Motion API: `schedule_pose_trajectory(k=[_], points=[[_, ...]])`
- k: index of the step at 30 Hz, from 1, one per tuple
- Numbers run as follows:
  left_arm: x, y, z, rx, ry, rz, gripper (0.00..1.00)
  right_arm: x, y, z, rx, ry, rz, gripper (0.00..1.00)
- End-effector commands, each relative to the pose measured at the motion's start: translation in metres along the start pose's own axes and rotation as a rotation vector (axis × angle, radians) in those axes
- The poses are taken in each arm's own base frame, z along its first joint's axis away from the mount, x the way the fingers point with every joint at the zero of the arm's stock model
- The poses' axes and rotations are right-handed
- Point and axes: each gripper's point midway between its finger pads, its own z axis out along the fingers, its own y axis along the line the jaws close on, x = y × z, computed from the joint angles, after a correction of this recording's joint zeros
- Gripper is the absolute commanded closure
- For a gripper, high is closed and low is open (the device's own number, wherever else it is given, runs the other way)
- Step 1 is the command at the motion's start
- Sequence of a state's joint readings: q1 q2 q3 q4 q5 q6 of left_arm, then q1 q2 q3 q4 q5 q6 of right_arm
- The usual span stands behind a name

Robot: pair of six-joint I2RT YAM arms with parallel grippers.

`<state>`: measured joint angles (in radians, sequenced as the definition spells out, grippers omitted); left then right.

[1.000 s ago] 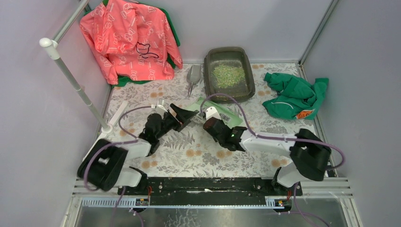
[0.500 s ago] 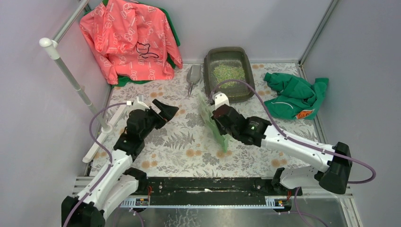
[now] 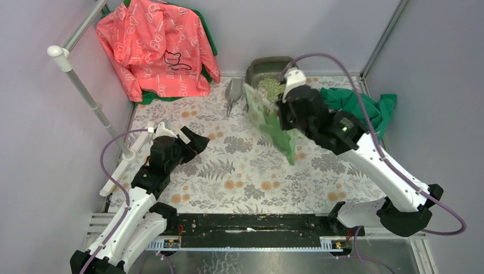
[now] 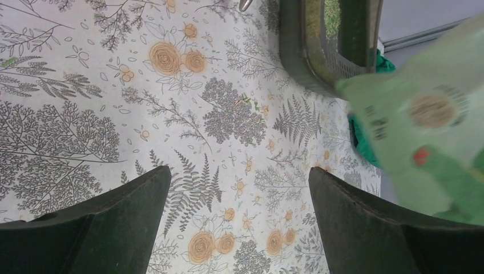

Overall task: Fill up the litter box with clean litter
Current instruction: Pick up the cat litter bag at the center of the board, then place the cat litter bag at the center of the board.

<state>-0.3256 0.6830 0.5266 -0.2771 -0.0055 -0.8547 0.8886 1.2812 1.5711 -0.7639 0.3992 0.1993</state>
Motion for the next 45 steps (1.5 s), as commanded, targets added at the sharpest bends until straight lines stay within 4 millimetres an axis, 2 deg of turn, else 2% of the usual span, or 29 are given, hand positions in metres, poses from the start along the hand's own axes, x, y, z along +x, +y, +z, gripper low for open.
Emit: schedule_pose_trajectory(k=[1,4,8,13,17,21,26,28,31,35,37,39,41,45], points=[[-0.01,-0.005,-0.004,0.0,-0.024,0.036,0.01,-0.091,-0.042,-0.036,0.091,-0.25,0.098,1.0],[-0.014,-0.009,-0.003,0.004,-0.025,0.047,0.01,-0.108,-0.071,-0.032,0.182,-0.256,0.106,1.0],[-0.017,-0.011,0.002,-0.01,-0.017,0.065,0.01,-0.12,-0.111,-0.008,0.251,-0.249,0.139,1.0],[-0.023,-0.012,0.01,-0.022,-0.023,0.079,0.01,-0.132,-0.17,0.024,0.305,-0.252,0.221,1.0],[-0.024,-0.012,0.024,-0.024,-0.009,0.086,0.01,-0.148,-0.212,0.04,0.354,-0.274,0.261,1.0],[-0.024,-0.013,0.039,-0.019,0.015,0.09,0.01,-0.16,-0.236,0.062,0.378,-0.281,0.261,1.0],[-0.03,-0.006,0.051,-0.035,0.013,0.095,0.01,-0.156,-0.263,0.103,0.413,-0.249,0.256,1.0],[-0.03,0.0,0.054,-0.045,0.015,0.094,0.01,-0.14,-0.269,0.119,0.412,-0.205,0.277,1.0],[-0.029,0.007,0.057,-0.044,0.012,0.08,0.01,-0.089,-0.27,0.142,0.431,-0.128,0.323,1.0],[-0.023,0.015,0.058,-0.049,0.028,0.071,0.01,0.013,-0.279,0.158,0.558,-0.005,0.379,1.0],[-0.019,0.014,0.057,-0.036,0.036,0.062,0.01,0.051,-0.283,0.163,0.601,0.067,0.381,1.0],[-0.017,0.013,0.055,-0.021,0.035,0.049,0.01,0.069,-0.283,0.162,0.614,0.097,0.388,1.0],[-0.016,0.013,0.053,-0.019,0.039,0.043,0.01,0.068,-0.283,0.156,0.623,0.076,0.391,1.0],[-0.017,0.01,0.046,-0.014,0.032,0.034,0.01,0.064,-0.296,0.142,0.678,0.076,0.411,1.0]])
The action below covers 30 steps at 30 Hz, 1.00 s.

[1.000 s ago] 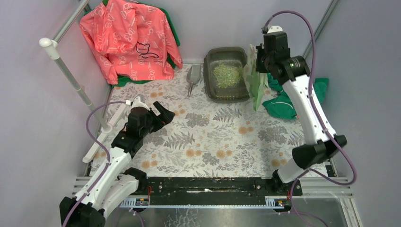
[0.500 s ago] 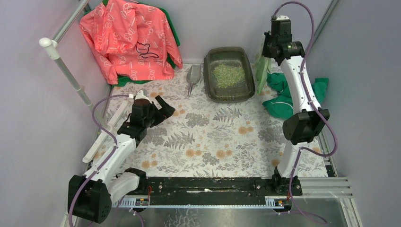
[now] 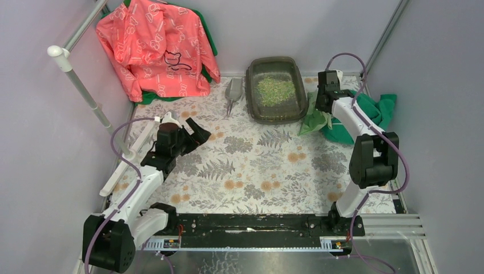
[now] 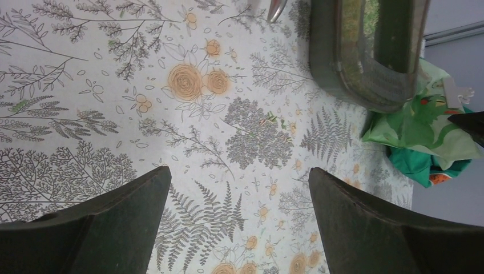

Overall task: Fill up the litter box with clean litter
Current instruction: Place the cat litter bag at the center of the board.

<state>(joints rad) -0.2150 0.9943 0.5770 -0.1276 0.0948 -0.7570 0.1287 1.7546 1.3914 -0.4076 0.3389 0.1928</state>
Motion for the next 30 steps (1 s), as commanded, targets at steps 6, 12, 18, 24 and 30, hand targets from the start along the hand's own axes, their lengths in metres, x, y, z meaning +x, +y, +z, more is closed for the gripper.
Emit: schedule_pose_trajectory(k=[6,12,18,24,30], points=[[-0.013,-0.008,-0.014,0.031,-0.061,0.01,0.01,-0.061,-0.041,-0.037,0.059,-0.183,0.204,0.86],[-0.025,0.006,-0.033,-0.04,-0.147,0.024,0.01,-0.039,-0.04,-0.079,-0.054,-0.2,0.237,0.01],[-0.024,0.006,-0.043,-0.032,-0.162,0.033,0.01,0.002,-0.011,-0.134,-0.34,-0.224,0.271,0.0],[0.003,0.004,-0.053,0.041,-0.095,0.013,0.01,0.041,0.01,-0.178,-0.565,-0.265,0.25,0.0],[0.019,0.003,-0.063,0.108,-0.102,-0.021,0.01,0.065,0.028,-0.195,-0.692,-0.238,0.207,0.0]])
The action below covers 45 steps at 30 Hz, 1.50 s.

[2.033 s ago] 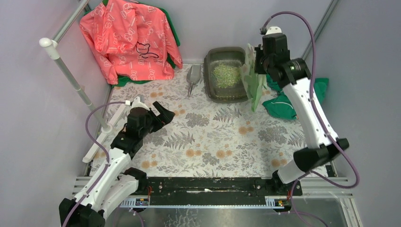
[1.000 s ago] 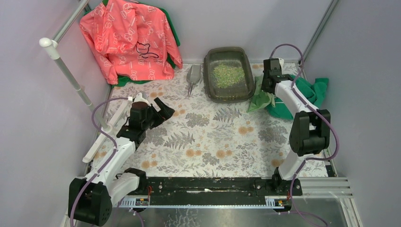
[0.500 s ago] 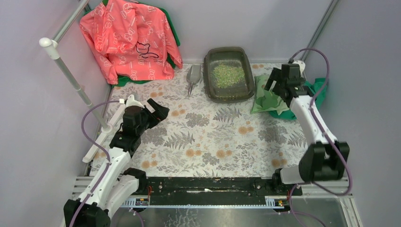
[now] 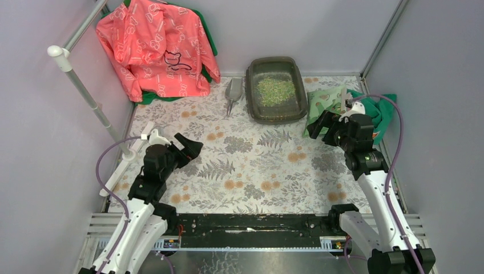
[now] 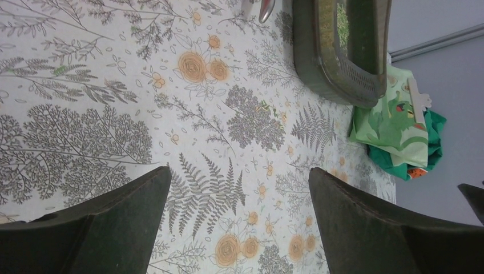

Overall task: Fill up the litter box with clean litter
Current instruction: Place the cat litter bag at the center of the board, then reset both arms

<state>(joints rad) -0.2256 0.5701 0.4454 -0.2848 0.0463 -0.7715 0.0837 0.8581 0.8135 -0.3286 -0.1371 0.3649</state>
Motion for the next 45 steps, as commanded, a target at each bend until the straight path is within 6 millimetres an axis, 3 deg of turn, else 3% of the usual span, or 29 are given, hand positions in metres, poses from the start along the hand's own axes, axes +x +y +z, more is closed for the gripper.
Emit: schedule_pose_trajectory(k=[1,7,12,15,18,20,23,26,28,33,45], points=[[0.012,-0.005,-0.006,0.046,0.024,-0.024,0.01,0.012,0.033,-0.006,-0.17,0.019,-0.012,0.0],[0.002,-0.02,0.0,0.089,-0.02,-0.004,0.01,0.044,0.058,0.011,-0.23,0.064,-0.077,0.0],[-0.03,-0.04,0.028,0.083,-0.054,0.097,0.01,0.051,0.052,0.051,-0.126,0.185,-0.118,0.0],[-0.063,-0.034,0.046,0.015,-0.132,0.113,0.01,0.027,0.03,0.071,-0.061,0.144,-0.076,0.0],[-0.088,-0.009,0.059,-0.067,-0.184,0.101,0.01,-0.013,-0.025,0.068,0.065,0.015,0.031,0.0],[-0.095,0.011,0.066,-0.104,-0.201,0.09,0.01,-0.029,-0.054,0.059,0.158,-0.072,0.049,0.0],[-0.088,0.033,0.078,-0.098,-0.177,0.092,0.01,-0.037,-0.074,0.047,0.222,-0.213,0.007,0.0],[-0.084,0.056,0.083,-0.096,-0.193,0.082,0.01,-0.036,-0.094,0.033,0.29,-0.355,-0.035,0.0],[-0.08,0.062,0.083,-0.081,-0.211,0.108,0.01,-0.023,-0.109,0.026,0.332,-0.41,-0.05,0.0],[-0.083,0.062,0.076,-0.01,-0.336,0.233,0.01,-0.004,-0.129,0.017,0.377,-0.528,-0.059,0.0],[-0.106,0.072,0.056,-0.074,-0.51,0.389,0.01,0.027,-0.17,0.049,0.473,-0.586,-0.064,0.0]])
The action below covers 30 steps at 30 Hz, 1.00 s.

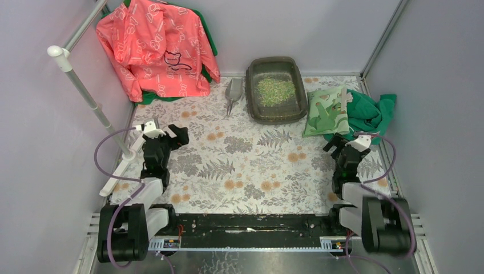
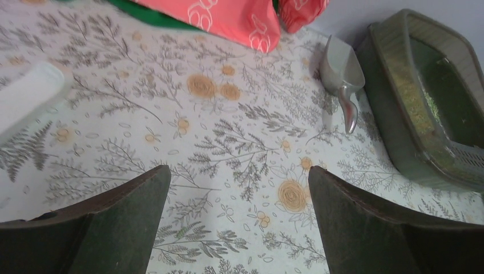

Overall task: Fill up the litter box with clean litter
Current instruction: Reset both arms

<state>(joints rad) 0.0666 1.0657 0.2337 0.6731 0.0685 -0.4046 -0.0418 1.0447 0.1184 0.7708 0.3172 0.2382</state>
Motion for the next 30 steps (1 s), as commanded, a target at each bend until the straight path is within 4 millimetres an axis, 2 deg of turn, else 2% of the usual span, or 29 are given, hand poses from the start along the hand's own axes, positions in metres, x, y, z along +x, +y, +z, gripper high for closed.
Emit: schedule_pose_trajectory(k=[1,3,6,7,8,9,12,14,15,18,21,24,28,30], points=[[-0.036,0.002,-0.007,-0.006,-0.175,0.092,0.01,-0.028,0.002,0.011,0.0,-0.216,0.011,0.0],[-0.037,0.002,-0.01,-0.002,-0.195,0.092,0.01,-0.025,0.007,0.014,-0.008,-0.202,-0.012,0.0],[-0.037,0.002,-0.012,-0.001,-0.2,0.095,0.01,-0.014,0.005,0.025,0.022,-0.157,-0.024,0.0],[-0.035,0.003,-0.013,-0.003,-0.198,0.1,0.01,-0.022,0.015,0.023,-0.04,-0.213,-0.029,0.0],[-0.034,0.006,-0.014,-0.017,-0.195,0.102,0.01,-0.007,0.027,0.02,-0.132,-0.173,-0.088,0.0],[-0.034,0.009,-0.015,-0.036,-0.195,0.103,0.01,-0.003,0.036,0.02,-0.188,-0.173,-0.115,0.0],[-0.028,0.02,-0.019,-0.082,-0.193,0.109,0.01,-0.004,0.032,0.026,-0.153,-0.165,-0.105,0.0],[-0.024,0.016,-0.021,-0.05,-0.186,0.147,0.01,0.0,0.035,0.031,-0.156,-0.124,-0.13,0.0],[-0.021,0.015,-0.021,-0.03,-0.184,0.173,0.01,0.001,0.043,0.03,-0.184,-0.125,-0.139,0.0],[-0.012,0.021,-0.024,-0.031,-0.225,0.168,0.01,0.001,0.045,0.03,-0.174,-0.139,-0.143,0.0],[-0.011,0.012,-0.012,0.036,-0.216,0.162,0.01,0.002,0.046,0.033,-0.166,-0.124,-0.151,0.0],[-0.007,0.016,0.005,0.013,-0.15,0.187,0.01,0.003,0.047,0.034,-0.168,-0.118,-0.159,0.0],[-0.015,0.021,-0.003,-0.016,-0.209,0.191,0.01,0.004,0.049,0.035,-0.17,-0.109,-0.164,0.0],[-0.016,0.023,-0.001,-0.025,-0.215,0.195,0.01,0.004,0.049,0.035,-0.17,-0.108,-0.163,0.0]])
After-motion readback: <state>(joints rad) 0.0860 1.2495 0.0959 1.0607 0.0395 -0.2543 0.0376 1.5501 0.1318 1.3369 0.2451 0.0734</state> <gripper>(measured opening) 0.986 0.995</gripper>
